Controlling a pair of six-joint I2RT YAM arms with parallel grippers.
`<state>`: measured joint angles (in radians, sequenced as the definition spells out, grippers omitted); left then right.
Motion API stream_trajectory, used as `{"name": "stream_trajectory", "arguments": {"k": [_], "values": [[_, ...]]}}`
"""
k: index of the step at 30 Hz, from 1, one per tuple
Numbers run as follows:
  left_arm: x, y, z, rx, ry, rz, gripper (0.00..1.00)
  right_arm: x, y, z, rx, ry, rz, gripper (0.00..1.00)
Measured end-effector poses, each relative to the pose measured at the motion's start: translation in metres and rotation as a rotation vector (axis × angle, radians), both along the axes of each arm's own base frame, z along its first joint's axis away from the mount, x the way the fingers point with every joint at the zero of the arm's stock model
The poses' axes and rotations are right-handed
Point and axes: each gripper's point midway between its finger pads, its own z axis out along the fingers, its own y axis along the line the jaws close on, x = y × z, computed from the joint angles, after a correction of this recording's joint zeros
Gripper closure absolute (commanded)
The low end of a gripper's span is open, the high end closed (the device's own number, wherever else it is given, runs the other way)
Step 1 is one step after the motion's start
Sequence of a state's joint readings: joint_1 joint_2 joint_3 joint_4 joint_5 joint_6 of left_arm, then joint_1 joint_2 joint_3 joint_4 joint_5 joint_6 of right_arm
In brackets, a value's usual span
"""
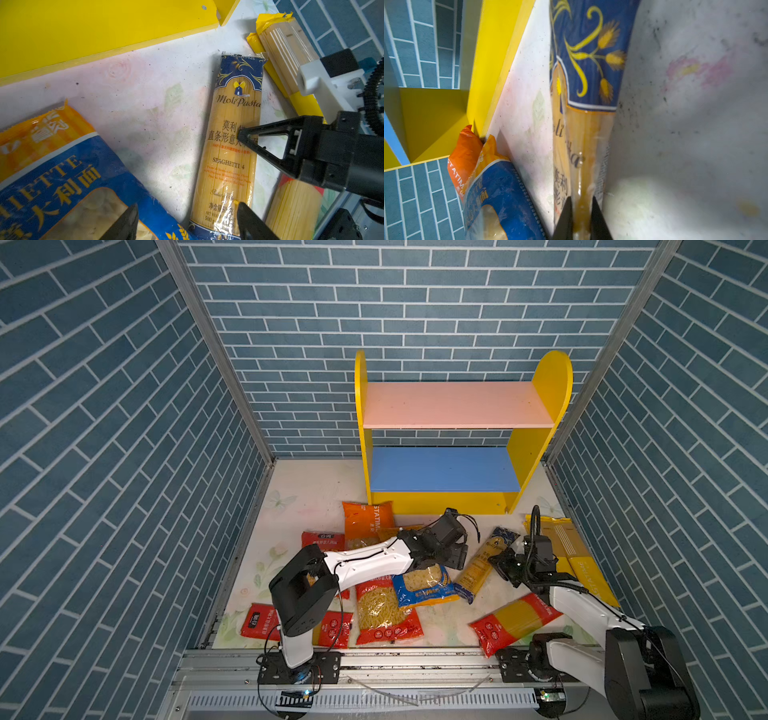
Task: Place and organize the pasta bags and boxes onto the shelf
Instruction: 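Grasp the blue-topped spaghetti pack with the right gripper and stand it upright, then bring the left gripper to the pack's top end held by the right gripper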
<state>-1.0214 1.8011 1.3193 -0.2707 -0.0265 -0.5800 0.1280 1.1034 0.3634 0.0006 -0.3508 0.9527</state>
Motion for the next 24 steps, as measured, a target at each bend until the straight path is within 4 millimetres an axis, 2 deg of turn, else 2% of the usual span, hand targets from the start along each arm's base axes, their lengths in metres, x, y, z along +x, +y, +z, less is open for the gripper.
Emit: {"name": "stream_trajectory", "arguments": {"k": [11, 16, 21, 24], "values": [[0.012, 0.023, 0.018, -0.027, -0.016, 0.053, 0.23, -0.021, -0.001, 0.013, -0.017, 0.012, 0.035, 1.0], [0.026, 0.044, 0.035, -0.102, 0.001, 0.092, 0.23, -0.026, 0.008, 0.036, 0.0, -0.036, 0.113, 1.0], [0.036, 0.073, 0.038, -0.144, 0.021, 0.15, 0.21, -0.028, 0.022, 0.065, 0.042, -0.114, 0.193, 1.0], [0.036, 0.084, 0.04, -0.161, 0.027, 0.164, 0.2, -0.029, 0.033, 0.079, 0.072, -0.141, 0.239, 1.0]]}}
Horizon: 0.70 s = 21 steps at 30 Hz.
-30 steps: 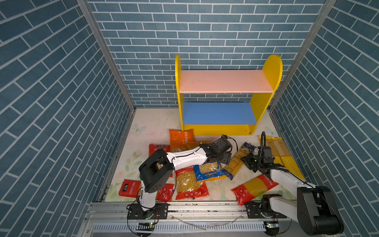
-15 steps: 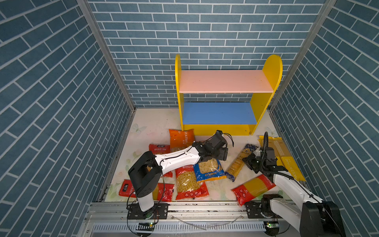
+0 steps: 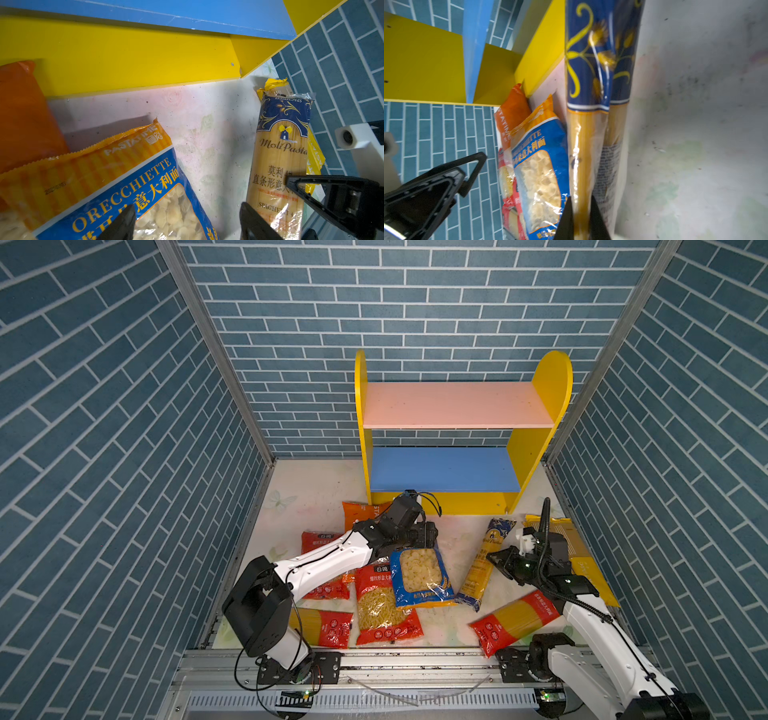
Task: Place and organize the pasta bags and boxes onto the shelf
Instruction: 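Bring the left gripper to the pack's top end held by the right gripper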
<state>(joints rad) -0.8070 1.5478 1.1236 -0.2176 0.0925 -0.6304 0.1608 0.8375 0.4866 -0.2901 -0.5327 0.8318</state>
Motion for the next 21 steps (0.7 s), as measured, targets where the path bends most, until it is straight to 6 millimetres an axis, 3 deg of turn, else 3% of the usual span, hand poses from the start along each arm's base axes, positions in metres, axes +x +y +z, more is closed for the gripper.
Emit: {"name": "stream_trajectory", "arguments": {"k": [4, 11, 13, 17, 21], "values": [[-0.003, 0.007, 0.003, -0.066, 0.008, 0.012, 0.18, -0.002, 0.019, 0.016, 0.021, -0.04, 0.078, 1.0], [-0.006, 0.013, -0.001, -0.229, 0.053, 0.031, 0.01, -0.002, 0.069, 0.044, 0.068, -0.122, 0.253, 1.0], [-0.003, 0.017, 0.002, -0.294, 0.064, 0.04, 0.0, 0.0, 0.083, 0.054, 0.091, -0.154, 0.295, 1.0], [0.007, 0.02, 0.015, -0.408, 0.062, 0.052, 0.0, 0.002, 0.105, 0.072, 0.127, -0.236, 0.36, 1.0], [0.009, 0.007, 0.042, -0.53, 0.029, 0.005, 0.0, 0.004, 0.123, 0.086, 0.155, -0.303, 0.407, 1.0]]}}
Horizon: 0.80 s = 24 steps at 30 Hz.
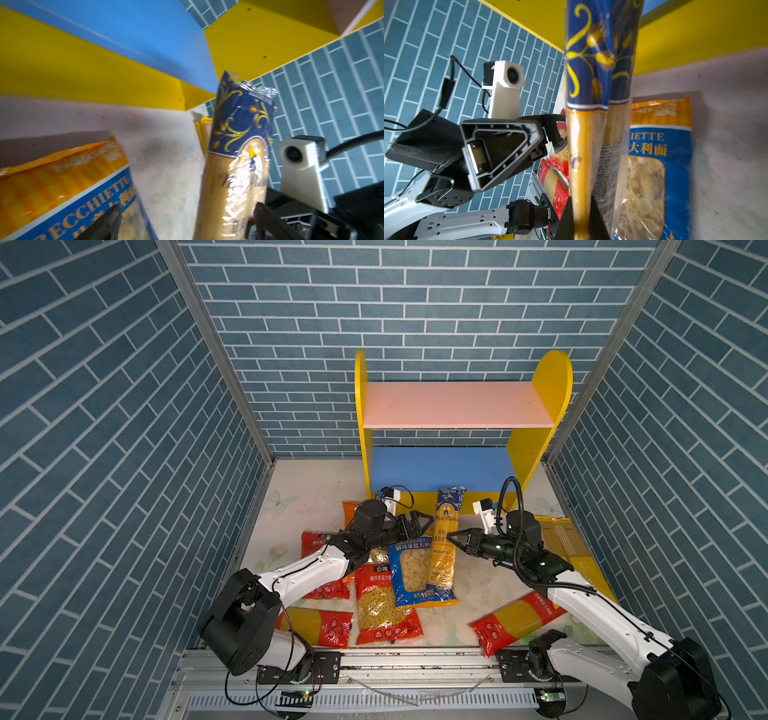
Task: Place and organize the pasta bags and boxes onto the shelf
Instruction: 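Bring the left gripper to the pack's top end held by the right gripper, then lift the spaghetti pack toward the pink top shelf with both grippers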
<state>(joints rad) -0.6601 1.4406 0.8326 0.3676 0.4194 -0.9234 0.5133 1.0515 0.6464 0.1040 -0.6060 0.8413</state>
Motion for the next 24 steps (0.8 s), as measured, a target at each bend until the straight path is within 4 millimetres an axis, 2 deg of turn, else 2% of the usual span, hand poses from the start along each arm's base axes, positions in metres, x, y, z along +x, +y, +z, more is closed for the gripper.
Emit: {"name": "stream_trajectory", "arguments": {"k": [3, 6, 10, 13, 17, 20, 24], "values": [[0.001, -0.009, 0.01, -0.066, -0.015, -0.025, 0.0, -0.001, 0.013, 0.005, 0.018, -0.03, 0.034, 1.0], [0.002, -0.015, 0.012, -0.101, -0.016, -0.047, 0.01, -0.003, 0.023, 0.009, 0.031, -0.05, 0.064, 1.0], [0.002, -0.022, 0.015, -0.145, -0.017, -0.077, 0.04, -0.007, 0.032, 0.013, 0.052, -0.072, 0.098, 1.0], [0.002, -0.026, 0.025, -0.193, -0.034, -0.094, 0.08, -0.01, 0.036, 0.018, 0.073, -0.083, 0.123, 1.0], [0.001, -0.027, 0.042, -0.248, -0.075, -0.109, 0.25, -0.013, 0.04, 0.026, 0.106, -0.092, 0.149, 1.0], [0.002, -0.026, 0.048, -0.268, -0.089, -0.114, 0.46, -0.015, 0.042, 0.032, 0.128, -0.1, 0.164, 1.0], [0.003, -0.023, 0.053, -0.28, -0.112, -0.121, 0.62, -0.013, 0.042, 0.036, 0.152, -0.081, 0.156, 1.0]]}}
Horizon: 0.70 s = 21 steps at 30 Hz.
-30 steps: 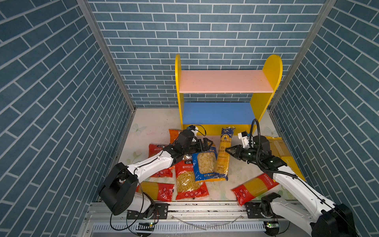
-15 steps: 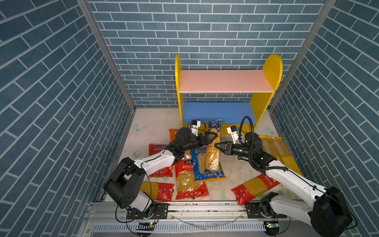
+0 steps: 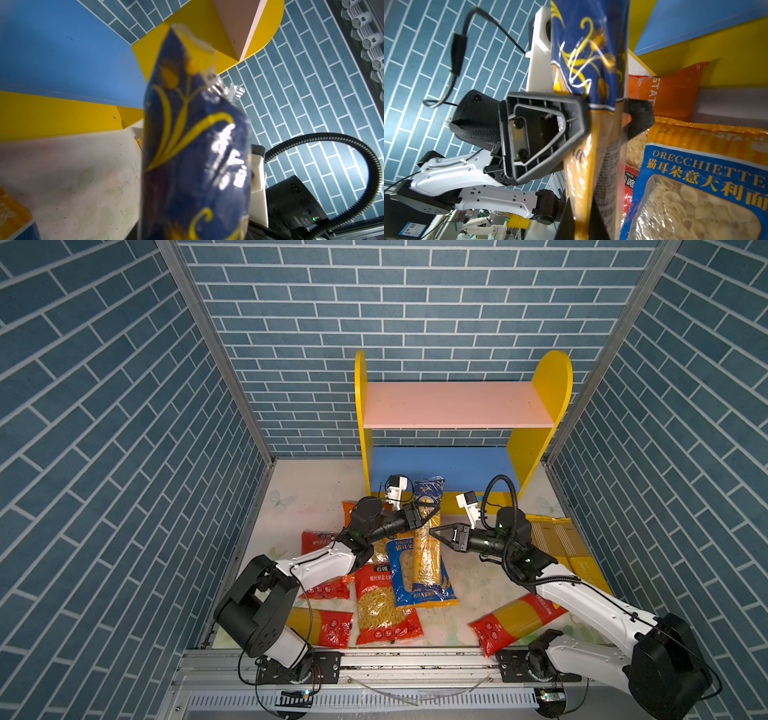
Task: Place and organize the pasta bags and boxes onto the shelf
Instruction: 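Lift the spaghetti pack toward the pink top shelf with both grippers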
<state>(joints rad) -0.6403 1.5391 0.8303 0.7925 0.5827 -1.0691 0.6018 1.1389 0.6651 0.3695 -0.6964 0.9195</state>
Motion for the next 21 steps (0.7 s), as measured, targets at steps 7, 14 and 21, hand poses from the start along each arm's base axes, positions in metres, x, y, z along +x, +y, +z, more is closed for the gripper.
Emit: {"name": "stream_trajectory", "arguments": {"k": [7, 14, 21], "values": [[0.001, 0.005, 0.007, -0.006, -0.015, 0.012, 0.7, 0.004, 0.001, 0.005, 0.024, 0.026, -0.009, 0.84], [0.007, 0.021, 0.017, 0.002, -0.004, 0.064, 0.82, 0.004, 0.004, 0.02, 0.05, -0.035, 0.004, 0.51], [0.022, 0.046, 0.038, 0.005, -0.008, 0.141, 0.84, -0.001, 0.007, 0.021, 0.026, -0.074, 0.032, 0.25]]}}
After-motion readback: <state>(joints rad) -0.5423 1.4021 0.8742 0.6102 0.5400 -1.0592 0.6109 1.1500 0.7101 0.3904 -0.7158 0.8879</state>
